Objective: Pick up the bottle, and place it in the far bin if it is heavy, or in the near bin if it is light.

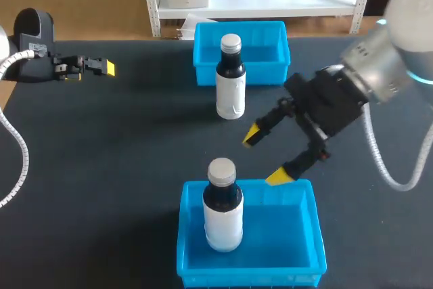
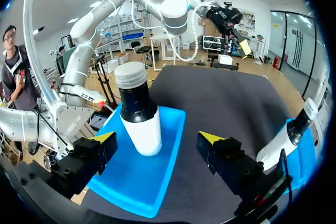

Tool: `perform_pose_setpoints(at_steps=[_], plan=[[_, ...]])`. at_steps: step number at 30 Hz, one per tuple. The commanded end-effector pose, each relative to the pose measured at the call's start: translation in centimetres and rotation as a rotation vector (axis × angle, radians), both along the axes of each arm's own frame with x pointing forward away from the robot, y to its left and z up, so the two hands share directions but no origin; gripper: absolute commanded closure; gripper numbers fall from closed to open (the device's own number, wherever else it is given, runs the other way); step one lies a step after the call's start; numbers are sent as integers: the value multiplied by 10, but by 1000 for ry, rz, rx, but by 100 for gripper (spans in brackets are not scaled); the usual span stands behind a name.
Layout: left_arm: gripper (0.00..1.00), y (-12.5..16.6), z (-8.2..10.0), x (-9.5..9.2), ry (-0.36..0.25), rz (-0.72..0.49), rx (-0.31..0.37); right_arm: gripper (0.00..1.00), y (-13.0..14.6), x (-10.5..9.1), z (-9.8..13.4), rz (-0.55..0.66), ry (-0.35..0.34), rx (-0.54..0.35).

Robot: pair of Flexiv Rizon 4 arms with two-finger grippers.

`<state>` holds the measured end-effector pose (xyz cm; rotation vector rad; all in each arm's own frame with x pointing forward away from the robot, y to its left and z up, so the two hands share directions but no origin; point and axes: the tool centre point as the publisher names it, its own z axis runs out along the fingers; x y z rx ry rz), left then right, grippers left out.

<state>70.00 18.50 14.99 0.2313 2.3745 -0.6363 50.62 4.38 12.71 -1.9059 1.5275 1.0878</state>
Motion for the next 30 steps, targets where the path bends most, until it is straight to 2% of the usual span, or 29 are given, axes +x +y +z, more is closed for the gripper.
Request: perform_pose_setpoints(at_steps=[1, 6, 11, 18, 22, 30], plan=[[0, 0, 0, 0, 0, 0, 0, 0, -30, 15, 10, -87, -18, -11], [0, 0, 0, 0, 0, 0, 0, 0, -50, 58, 14, -194, -46, -47], [0, 0, 0, 0, 0, 0, 0, 0, -58, 103, 19, -277, -66, -64], [0, 0, 0, 0, 0, 0, 0, 0, -55, 160, 25, -345, -82, -58], [0, 0, 0, 0, 0, 0, 0, 0, -49, 191, 20, -363, -77, -44], [0, 0, 0, 0, 0, 0, 0, 0, -36, 240, 11, -354, -84, -38]])
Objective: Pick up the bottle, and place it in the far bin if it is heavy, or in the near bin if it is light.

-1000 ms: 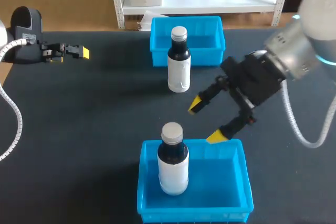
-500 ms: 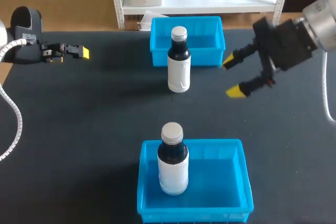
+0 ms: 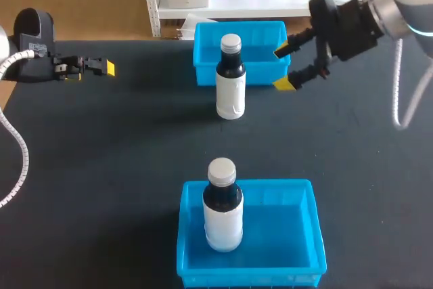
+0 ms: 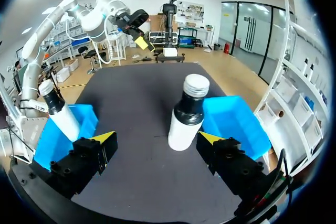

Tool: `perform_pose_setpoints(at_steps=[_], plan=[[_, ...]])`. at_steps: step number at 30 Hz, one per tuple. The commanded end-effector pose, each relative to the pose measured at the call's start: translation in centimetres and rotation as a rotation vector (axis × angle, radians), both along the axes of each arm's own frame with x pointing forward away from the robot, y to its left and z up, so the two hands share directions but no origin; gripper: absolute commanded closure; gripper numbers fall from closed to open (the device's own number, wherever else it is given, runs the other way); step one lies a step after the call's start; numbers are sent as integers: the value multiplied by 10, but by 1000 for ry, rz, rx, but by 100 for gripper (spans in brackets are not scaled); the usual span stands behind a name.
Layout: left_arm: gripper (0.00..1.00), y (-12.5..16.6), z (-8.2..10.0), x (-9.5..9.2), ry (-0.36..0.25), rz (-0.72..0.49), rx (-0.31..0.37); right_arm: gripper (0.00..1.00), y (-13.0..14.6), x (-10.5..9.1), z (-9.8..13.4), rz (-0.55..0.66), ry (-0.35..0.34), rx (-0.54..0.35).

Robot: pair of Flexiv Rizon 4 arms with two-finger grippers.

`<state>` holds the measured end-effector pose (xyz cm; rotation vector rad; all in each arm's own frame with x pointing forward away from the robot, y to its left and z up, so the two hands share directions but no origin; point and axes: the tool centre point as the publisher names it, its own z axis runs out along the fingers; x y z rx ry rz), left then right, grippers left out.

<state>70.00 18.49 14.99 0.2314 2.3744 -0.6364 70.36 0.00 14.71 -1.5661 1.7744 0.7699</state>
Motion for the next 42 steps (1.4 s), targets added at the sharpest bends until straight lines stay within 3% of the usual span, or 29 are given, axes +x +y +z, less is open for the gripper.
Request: perform_pose_setpoints(at_steps=[1, 6, 13, 28, 42], plan=[[0, 0, 0, 0, 0, 0, 0, 0, 8, 47, -10, 42, 24, 7], [0, 0, 0, 0, 0, 0, 0, 0, 11, 66, -16, 60, 25, 15], [0, 0, 0, 0, 0, 0, 0, 0, 24, 77, -22, 88, 33, 25], [0, 0, 0, 0, 0, 0, 0, 0, 62, 75, -26, 135, 42, 56], [0, 0, 0, 0, 0, 0, 0, 0, 79, 74, -29, 153, 53, 62]])
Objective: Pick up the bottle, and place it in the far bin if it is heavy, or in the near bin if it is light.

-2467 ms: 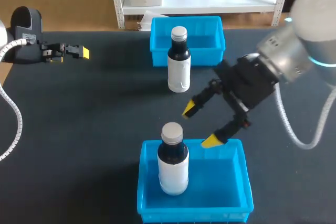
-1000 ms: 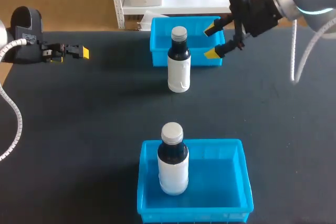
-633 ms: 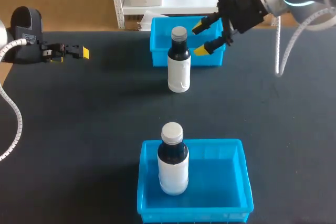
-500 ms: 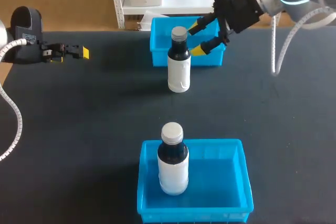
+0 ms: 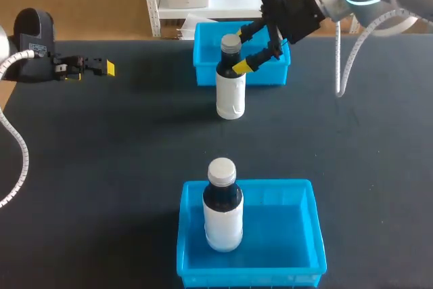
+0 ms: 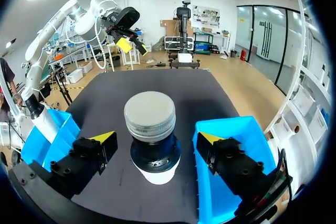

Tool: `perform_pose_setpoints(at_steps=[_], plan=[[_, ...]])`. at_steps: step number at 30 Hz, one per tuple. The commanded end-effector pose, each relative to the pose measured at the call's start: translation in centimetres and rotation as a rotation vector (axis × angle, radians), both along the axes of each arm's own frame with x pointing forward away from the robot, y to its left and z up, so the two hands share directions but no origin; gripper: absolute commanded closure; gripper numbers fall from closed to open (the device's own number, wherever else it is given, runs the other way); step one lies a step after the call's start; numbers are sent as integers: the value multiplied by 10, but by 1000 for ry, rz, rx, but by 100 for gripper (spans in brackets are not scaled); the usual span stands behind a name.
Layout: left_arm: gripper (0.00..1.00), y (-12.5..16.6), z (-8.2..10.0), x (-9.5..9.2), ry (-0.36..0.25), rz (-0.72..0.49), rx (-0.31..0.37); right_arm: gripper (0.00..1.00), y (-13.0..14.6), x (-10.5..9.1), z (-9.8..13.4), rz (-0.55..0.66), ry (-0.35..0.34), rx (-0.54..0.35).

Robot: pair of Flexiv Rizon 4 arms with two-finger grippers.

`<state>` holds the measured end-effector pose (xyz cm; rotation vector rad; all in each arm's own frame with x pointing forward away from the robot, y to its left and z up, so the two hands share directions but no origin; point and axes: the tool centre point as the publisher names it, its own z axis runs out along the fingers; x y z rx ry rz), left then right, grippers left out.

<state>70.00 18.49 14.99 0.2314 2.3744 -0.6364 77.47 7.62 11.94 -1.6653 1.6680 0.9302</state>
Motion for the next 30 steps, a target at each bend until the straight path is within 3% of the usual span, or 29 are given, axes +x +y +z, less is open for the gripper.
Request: perform_pose_setpoints(at_steps=[1, 30], plan=[[0, 0, 0, 0, 0, 0, 0, 0, 3, 3, -1, 7, 5, 4], [0, 0, 0, 0, 0, 0, 0, 0, 14, -5, 0, 8, 10, 14]])
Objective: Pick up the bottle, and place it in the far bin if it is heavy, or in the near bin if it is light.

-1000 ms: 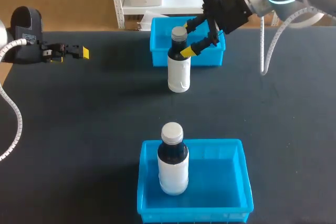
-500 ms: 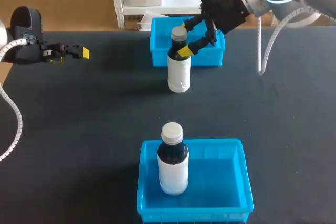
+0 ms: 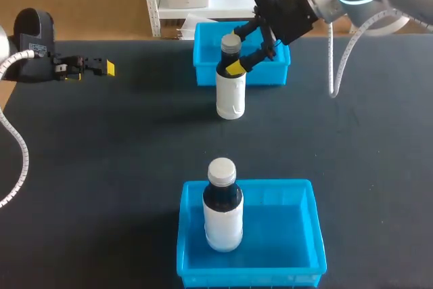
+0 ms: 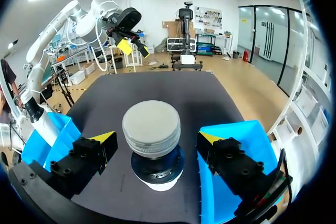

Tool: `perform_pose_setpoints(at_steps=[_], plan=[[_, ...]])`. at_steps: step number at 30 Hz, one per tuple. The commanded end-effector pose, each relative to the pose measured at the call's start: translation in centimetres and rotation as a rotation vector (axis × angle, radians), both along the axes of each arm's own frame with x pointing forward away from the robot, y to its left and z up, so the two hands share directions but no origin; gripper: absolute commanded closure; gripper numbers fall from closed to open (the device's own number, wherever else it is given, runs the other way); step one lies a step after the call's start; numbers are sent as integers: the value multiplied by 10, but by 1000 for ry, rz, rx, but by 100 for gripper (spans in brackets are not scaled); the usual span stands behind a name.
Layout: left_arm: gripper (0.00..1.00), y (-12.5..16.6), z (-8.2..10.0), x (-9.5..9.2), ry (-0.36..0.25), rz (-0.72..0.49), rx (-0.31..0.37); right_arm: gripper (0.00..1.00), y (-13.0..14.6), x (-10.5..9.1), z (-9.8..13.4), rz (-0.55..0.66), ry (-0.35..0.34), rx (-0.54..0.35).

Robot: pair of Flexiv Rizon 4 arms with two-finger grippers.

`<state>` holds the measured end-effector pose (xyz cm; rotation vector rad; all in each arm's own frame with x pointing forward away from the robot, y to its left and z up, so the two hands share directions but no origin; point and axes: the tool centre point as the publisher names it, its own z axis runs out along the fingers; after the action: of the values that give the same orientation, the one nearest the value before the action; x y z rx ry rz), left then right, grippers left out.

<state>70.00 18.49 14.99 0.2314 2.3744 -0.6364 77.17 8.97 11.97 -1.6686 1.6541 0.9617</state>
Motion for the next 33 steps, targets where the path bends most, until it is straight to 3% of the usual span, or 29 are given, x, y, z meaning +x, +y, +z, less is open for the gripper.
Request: perform_pose_setpoints(at_steps=[1, 7, 12, 18, 27, 28, 30, 31, 33], plan=[[0, 0, 0, 0, 0, 0, 0, 0, 0, -2, 0, -11, -4, -3], [0, 0, 0, 0, 0, 0, 0, 2, -1, -5, -1, -19, -4, -3], [0, 0, 0, 0, 0, 0, 0, 19, -1, -5, -2, -20, -2, -1], [0, 0, 0, 0, 0, 0, 0, 50, 0, -5, -2, -18, -1, 0], [0, 0, 0, 0, 0, 0, 0, 63, 1, -5, -3, -17, -3, 4], [0, 0, 0, 0, 0, 0, 0, 68, 1, -5, -3, -18, -3, 4], [0, 0, 0, 0, 0, 0, 0, 93, 1, -5, -3, -20, -4, 5], [0, 0, 0, 0, 0, 0, 0, 100, 0, -5, -2, -21, -5, 6], [0, 0, 0, 0, 0, 0, 0, 100, -1, -5, 0, -22, -8, 7]])
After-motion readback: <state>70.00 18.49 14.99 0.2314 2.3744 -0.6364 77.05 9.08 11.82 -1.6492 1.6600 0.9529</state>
